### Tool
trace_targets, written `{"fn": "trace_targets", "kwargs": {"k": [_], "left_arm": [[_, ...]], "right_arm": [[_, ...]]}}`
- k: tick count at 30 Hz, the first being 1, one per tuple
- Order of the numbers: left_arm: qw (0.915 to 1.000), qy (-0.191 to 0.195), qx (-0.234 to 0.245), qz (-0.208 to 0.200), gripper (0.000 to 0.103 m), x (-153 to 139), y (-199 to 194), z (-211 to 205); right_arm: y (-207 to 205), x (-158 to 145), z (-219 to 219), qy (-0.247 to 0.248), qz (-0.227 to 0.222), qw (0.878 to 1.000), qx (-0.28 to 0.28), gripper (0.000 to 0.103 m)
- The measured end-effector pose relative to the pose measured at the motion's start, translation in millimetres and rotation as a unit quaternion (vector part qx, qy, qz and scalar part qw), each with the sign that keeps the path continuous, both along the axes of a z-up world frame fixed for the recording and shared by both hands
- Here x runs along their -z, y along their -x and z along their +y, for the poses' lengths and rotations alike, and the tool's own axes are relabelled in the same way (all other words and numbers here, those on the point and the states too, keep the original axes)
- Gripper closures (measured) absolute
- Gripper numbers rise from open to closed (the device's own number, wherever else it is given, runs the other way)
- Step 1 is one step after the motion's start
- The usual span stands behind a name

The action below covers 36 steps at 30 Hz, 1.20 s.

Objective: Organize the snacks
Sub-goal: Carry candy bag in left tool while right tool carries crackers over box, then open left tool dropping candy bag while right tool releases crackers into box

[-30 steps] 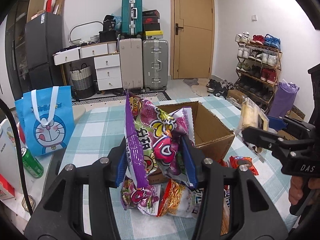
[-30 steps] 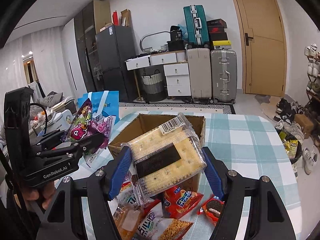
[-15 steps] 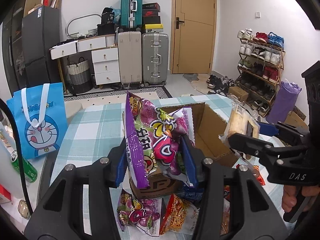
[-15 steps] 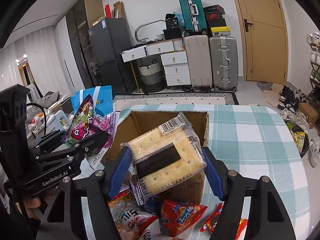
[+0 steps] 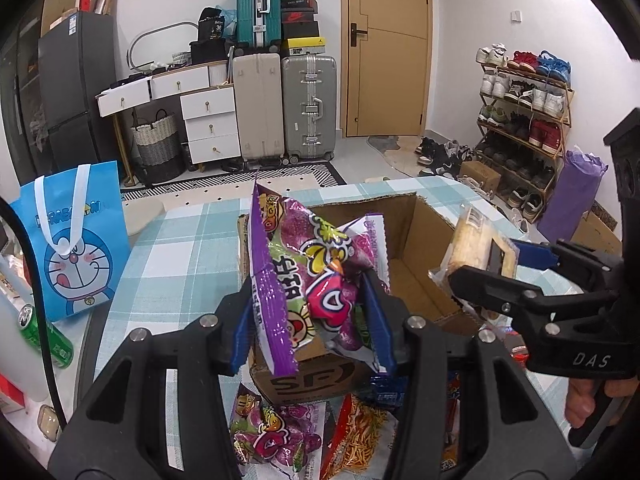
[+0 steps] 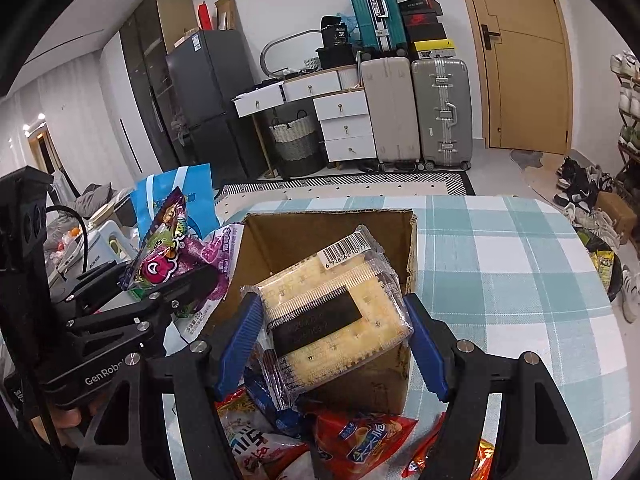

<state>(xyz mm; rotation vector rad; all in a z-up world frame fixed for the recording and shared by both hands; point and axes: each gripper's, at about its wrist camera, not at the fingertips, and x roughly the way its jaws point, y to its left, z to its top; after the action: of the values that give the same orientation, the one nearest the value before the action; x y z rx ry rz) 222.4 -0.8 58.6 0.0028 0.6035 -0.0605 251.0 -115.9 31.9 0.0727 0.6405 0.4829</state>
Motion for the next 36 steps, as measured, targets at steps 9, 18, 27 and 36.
{"fn": "trace_targets", "kwargs": {"k": [9, 18, 27, 36], "left_arm": [[0.9999, -0.005, 0.012, -0.004, 0.057, -5.4, 3.2, 2.9], [0.9999, -0.006, 0.011, 0.009, 0.057, -7.0, 0.5, -1.1], [0.9999, -0.011, -0.003, 0.012, 0.016, -11.0, 1.2, -4.0], [0.9999, -0.014, 0.005, 0.000, 0.000, -27.6, 23.2, -9.0]], "right_arm": [[1.6, -41.0, 1.0, 0.072, -0.007, 0.997, -0.032, 0.032], [-25.2, -28.0, 9.2, 0.089, 0.032, 0.994, -0.046, 0.032], [-15.5, -33.0, 12.3, 0.098, 0.010, 0.994, -0.049, 0.012], [7.6, -92.9, -3.4, 0.144, 0.002, 0.988, -0.060, 0.001]]}}
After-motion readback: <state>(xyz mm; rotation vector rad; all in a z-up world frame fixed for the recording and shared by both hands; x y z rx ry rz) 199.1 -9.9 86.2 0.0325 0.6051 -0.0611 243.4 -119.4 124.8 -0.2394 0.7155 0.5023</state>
